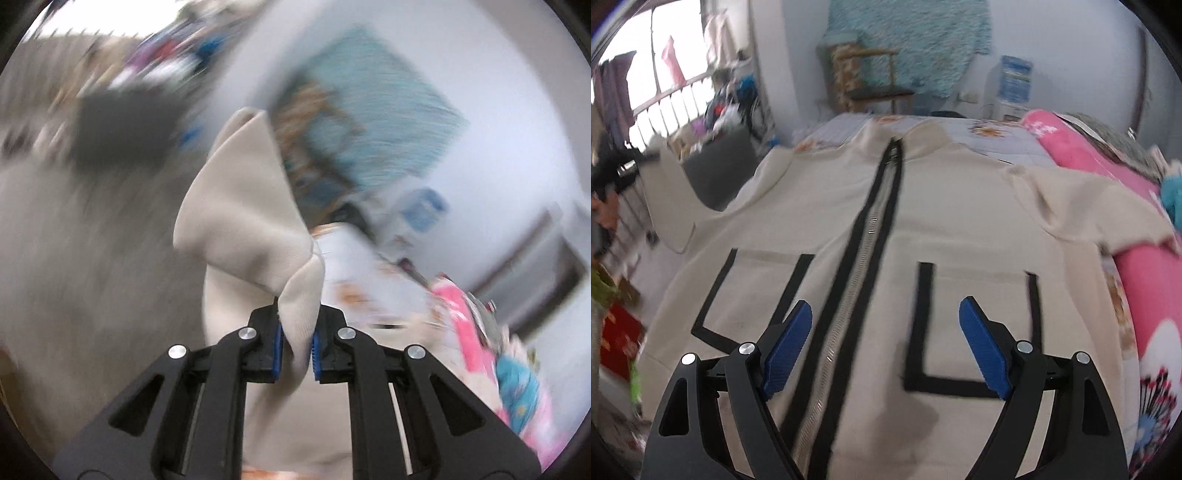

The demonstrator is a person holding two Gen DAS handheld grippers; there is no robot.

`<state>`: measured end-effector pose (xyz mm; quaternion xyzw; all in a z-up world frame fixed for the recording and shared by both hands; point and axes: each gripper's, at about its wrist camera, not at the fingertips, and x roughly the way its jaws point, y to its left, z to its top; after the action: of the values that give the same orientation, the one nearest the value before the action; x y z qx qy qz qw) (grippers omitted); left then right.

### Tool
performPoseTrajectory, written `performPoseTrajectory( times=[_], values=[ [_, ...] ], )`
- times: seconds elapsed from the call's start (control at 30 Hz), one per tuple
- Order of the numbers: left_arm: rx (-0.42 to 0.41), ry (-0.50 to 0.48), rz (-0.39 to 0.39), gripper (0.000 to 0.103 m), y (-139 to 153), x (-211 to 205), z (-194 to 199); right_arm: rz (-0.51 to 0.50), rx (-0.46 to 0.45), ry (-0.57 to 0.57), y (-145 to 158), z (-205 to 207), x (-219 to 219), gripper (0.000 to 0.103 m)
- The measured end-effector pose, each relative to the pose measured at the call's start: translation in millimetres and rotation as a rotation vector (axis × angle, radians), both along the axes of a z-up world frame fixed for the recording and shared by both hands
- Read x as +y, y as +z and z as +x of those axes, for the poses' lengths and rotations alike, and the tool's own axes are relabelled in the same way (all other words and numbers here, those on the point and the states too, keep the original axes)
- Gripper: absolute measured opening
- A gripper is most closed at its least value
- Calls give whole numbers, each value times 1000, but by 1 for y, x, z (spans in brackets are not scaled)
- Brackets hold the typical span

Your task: Fold large clothes

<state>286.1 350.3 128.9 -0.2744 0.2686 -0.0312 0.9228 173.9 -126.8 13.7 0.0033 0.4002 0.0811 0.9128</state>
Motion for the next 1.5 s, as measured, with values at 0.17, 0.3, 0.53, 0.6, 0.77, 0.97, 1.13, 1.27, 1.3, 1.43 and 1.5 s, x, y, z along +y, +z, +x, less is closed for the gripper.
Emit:
performPoseTrajectory(
  times=[0.17,0.3,0.53,0.6,0.77,0.97,1.13,1.27,1.3,1.43,1.5],
  values=[
    [-103,-304,121,11,77,-166,-4,88,-38,-52,9,-26,-44,80],
    [-24,-466,163,38,55,-273,6,163,-39,-100,10,-42,-82,80],
    [296,-582,142,74,-65,-343,-18,271,77,-135,-7,-54,-136,80],
    [315,-564,132,74,-86,-345,-42,300,89,-122,-4,-52,-144,80],
    [278,-431,231,75,-101,-307,-81,496,112,-57,15,-30,-159,80],
    [324,-263,443,75,-128,-278,-86,636,226,17,19,26,-142,71],
    [331,-145,501,63,-143,-249,-79,530,345,-14,-4,90,-117,59],
    [355,-79,469,53,-152,-226,-69,390,408,-63,-33,130,-108,56],
    [365,-65,458,51,-156,-219,-66,380,426,-63,-41,137,-106,52],
    [352,-51,417,48,-159,-206,-62,363,440,-41,-53,149,-94,27],
    [349,-40,396,47,-158,-201,-58,310,417,-12,-51,151,-82,14]
  ],
)
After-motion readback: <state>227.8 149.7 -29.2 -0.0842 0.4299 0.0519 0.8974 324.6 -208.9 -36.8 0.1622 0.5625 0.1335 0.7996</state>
